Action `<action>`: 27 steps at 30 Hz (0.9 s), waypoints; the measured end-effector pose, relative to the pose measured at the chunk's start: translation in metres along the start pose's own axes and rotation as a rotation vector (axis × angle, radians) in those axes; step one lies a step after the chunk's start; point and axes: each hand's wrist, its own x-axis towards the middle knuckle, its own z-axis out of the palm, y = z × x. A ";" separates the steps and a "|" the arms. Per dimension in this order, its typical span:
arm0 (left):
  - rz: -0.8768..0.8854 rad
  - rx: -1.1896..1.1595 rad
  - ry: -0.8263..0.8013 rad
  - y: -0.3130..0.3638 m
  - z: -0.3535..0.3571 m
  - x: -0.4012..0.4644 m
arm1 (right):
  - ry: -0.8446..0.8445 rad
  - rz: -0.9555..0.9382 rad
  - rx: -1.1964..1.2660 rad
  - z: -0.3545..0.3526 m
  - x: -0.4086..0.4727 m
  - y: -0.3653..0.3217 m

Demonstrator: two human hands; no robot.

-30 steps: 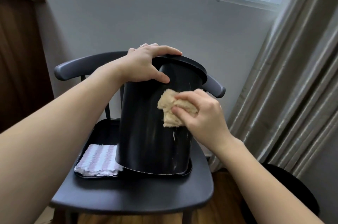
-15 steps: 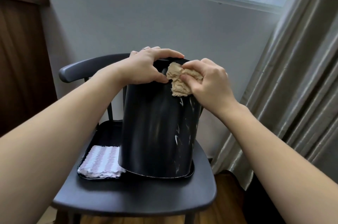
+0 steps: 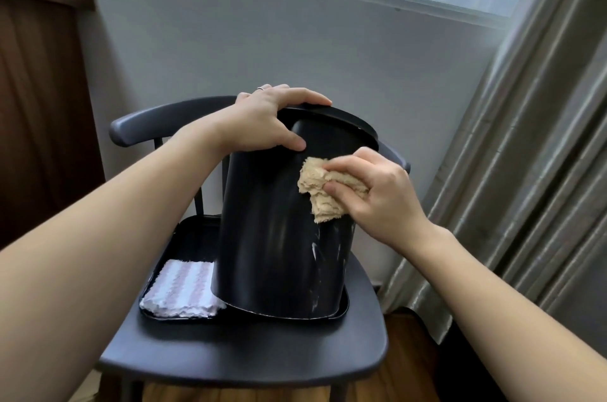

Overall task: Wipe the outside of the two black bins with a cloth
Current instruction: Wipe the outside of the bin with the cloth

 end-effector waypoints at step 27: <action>-0.018 -0.095 -0.035 -0.020 -0.001 0.010 | -0.078 -0.118 0.081 0.022 -0.060 -0.010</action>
